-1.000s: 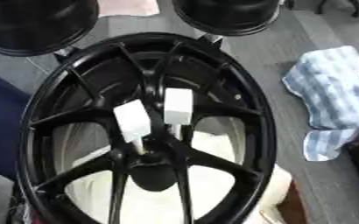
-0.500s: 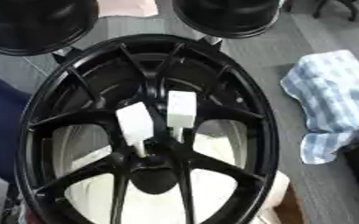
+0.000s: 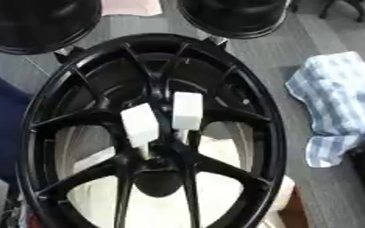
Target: Pull the pin out of the wheel hub.
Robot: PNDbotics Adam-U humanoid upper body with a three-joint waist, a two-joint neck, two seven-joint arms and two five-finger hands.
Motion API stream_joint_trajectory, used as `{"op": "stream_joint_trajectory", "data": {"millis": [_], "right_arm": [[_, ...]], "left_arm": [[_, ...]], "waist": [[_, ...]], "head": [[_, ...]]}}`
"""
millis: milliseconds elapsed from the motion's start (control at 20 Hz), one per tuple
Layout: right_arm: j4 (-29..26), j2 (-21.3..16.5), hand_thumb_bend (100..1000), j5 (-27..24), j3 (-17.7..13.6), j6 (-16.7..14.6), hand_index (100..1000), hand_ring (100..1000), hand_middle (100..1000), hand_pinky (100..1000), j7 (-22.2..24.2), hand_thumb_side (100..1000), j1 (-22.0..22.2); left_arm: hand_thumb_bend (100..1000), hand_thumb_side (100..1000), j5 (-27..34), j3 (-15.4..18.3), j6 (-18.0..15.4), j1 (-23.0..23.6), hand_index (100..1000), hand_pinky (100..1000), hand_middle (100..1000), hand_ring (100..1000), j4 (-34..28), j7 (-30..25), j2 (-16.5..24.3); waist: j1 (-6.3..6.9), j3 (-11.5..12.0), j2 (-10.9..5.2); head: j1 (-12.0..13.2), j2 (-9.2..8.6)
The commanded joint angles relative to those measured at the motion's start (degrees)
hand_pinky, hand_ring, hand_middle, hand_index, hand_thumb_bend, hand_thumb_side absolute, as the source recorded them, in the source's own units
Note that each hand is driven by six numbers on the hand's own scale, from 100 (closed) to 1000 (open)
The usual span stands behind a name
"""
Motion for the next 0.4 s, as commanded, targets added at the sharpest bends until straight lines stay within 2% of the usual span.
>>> {"op": "stream_joint_trajectory", "data": {"millis": [50, 150, 300, 350, 400], "right_arm": [[-1.4, -1.9, 112, -0.6, -0.4, -0.4, 562, 703, 647, 858, -0.1, 419, -0.3], [-1.5, -1.9, 112, -0.7, -0.3, -0.5, 562, 703, 647, 858, -0.1, 418, -0.3], [-1.6, -1.7, 111, -0.8, -0.3, -0.5, 563, 703, 647, 858, -0.1, 419, -0.4], [-1.6, -1.6, 109, -0.8, -0.3, -0.5, 563, 703, 647, 858, -0.1, 420, -0.4], [-1.6, -1.6, 110, -0.8, -0.3, -0.5, 563, 703, 647, 858, -0.2, 418, -0.5]], "left_arm": [[100, 815, 1.9, 0.8, -0.2, 0.7, 752, 863, 517, 655, -6.3, 0.9, -0.1], [100, 813, 2.3, 0.3, -0.1, 1.2, 744, 857, 506, 642, -10.7, 1.4, -1.7], [100, 831, 1.8, -1.4, -1.3, 1.1, 739, 852, 498, 632, -12.9, 0.1, -5.0], [100, 680, 1.6, -2.1, -1.7, 0.9, 738, 851, 495, 631, -13.1, -0.8, -6.4], [100, 854, 1.4, -2.9, -2.2, 0.6, 738, 851, 496, 630, -13.1, -1.9, -8.2]], "waist": [[-0.06, 0.1, -1.04], [-0.21, 0.1, -1.0], [-0.4, 0.1, -0.9], [-0.45, 0.1, -0.87], [-0.51, 0.0, -0.83]], "head": [[0.1, -0.92], [0.1, -1.07], [0.1, -1.33], [0.2, -1.4], [0.3, -1.44]]}}
